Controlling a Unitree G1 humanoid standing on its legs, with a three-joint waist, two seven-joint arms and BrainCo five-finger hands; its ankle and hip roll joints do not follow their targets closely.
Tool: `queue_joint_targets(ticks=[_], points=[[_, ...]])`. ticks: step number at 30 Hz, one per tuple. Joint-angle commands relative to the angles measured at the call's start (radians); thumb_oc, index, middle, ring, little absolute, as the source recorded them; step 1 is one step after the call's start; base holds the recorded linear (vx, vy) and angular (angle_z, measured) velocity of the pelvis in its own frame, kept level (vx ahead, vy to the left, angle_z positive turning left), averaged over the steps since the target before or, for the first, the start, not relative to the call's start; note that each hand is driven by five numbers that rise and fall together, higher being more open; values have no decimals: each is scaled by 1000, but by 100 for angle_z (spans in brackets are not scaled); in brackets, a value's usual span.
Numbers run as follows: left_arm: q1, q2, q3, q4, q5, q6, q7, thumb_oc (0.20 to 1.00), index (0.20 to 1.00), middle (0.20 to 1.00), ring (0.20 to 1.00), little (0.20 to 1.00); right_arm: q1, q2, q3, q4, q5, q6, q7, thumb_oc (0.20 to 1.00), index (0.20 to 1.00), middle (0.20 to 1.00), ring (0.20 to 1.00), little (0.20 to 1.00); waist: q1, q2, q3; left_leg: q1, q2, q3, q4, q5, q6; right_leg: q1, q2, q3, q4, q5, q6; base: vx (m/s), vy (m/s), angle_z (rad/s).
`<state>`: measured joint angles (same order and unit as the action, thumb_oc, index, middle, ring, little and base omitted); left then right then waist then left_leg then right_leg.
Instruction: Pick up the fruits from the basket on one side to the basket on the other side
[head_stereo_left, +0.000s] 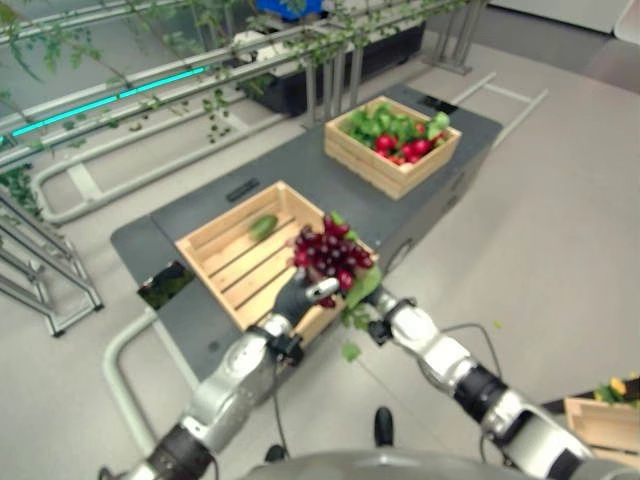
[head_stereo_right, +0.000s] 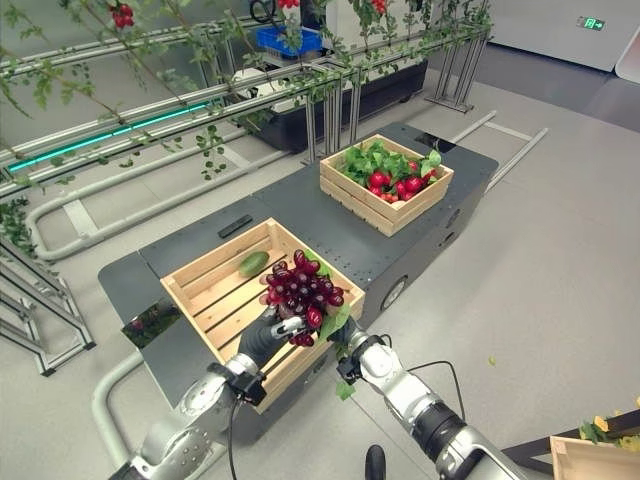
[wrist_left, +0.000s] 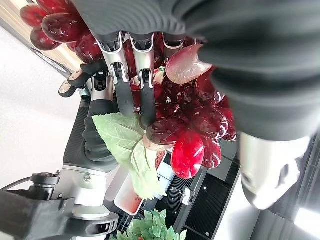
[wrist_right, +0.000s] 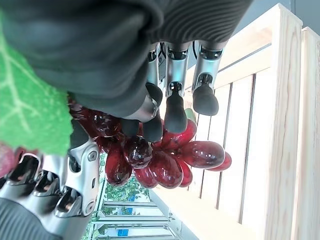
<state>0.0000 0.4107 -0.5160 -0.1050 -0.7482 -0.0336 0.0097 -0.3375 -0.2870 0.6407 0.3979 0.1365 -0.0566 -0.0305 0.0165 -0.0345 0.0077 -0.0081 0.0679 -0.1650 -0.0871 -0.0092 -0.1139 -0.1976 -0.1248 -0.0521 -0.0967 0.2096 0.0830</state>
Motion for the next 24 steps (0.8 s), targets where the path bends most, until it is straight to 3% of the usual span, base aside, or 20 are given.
queue_joint_targets(ticks=[1,14,15,16,17,18,20,24], points=[[-56,-23,39,-80,38,-86,-11,200,200,200,200,200,-53,43,-54,-48,-12,-75,-7,200,200,200,200,200,22,-17,-4,-31,-73,-34,5,-31,74,123,26,-3,9,-185,49,0,0,0],[-53,-26,42,-85,31,-92,-13,200,200,200,200,200,-52,49,-51,-47,-11,-82,-7,200,200,200,200,200,23,-20,-4,-30,-72,-39,4,-33,73,126,27,-6,9,-189,49,0,0,0],[-53,-26,41,-86,31,-92,-14,200,200,200,200,200,-52,51,-51,-44,-11,-82,-8,369,369,369,369,369,24,-20,-5,-29,-72,-39,4,-34,73,127,28,-7,9,-189,49,0,0,0],[-54,-26,41,-86,30,-93,-14,200,200,200,200,200,-54,53,-51,-44,-11,-82,-9,482,482,482,482,482,25,-20,-5,-28,-71,-39,4,-34,73,127,28,-8,9,-190,48,0,0,0],[-53,-26,41,-86,31,-93,-13,200,200,200,200,200,-54,53,-50,-44,-10,-83,-8,504,504,504,504,504,25,-21,-6,-28,-71,-39,5,-34,73,128,28,-8,9,-190,49,0,0,0],[-52,-27,41,-86,32,-93,-14,200,200,200,200,200,-53,55,-49,-42,-9,-84,-7,614,614,614,614,614,25,-21,-7,-27,-71,-39,4,-35,73,128,27,-8,9,-190,49,0,0,0],[-52,-27,41,-85,33,-93,-14,200,200,200,200,200,-53,55,-49,-42,-7,-84,-6,1000,1000,1000,1000,1000,25,-21,-8,-26,-70,-39,4,-36,73,130,27,-9,9,-190,49,0,0,0],[-56,-28,38,-87,32,-92,-16,200,200,200,200,200,-57,57,-48,-40,-4,-84,-6,1000,1000,1000,1000,1000,23,-20,-7,-24,-70,-40,3,-37,73,131,27,-8,9,-190,49,0,0,0]])
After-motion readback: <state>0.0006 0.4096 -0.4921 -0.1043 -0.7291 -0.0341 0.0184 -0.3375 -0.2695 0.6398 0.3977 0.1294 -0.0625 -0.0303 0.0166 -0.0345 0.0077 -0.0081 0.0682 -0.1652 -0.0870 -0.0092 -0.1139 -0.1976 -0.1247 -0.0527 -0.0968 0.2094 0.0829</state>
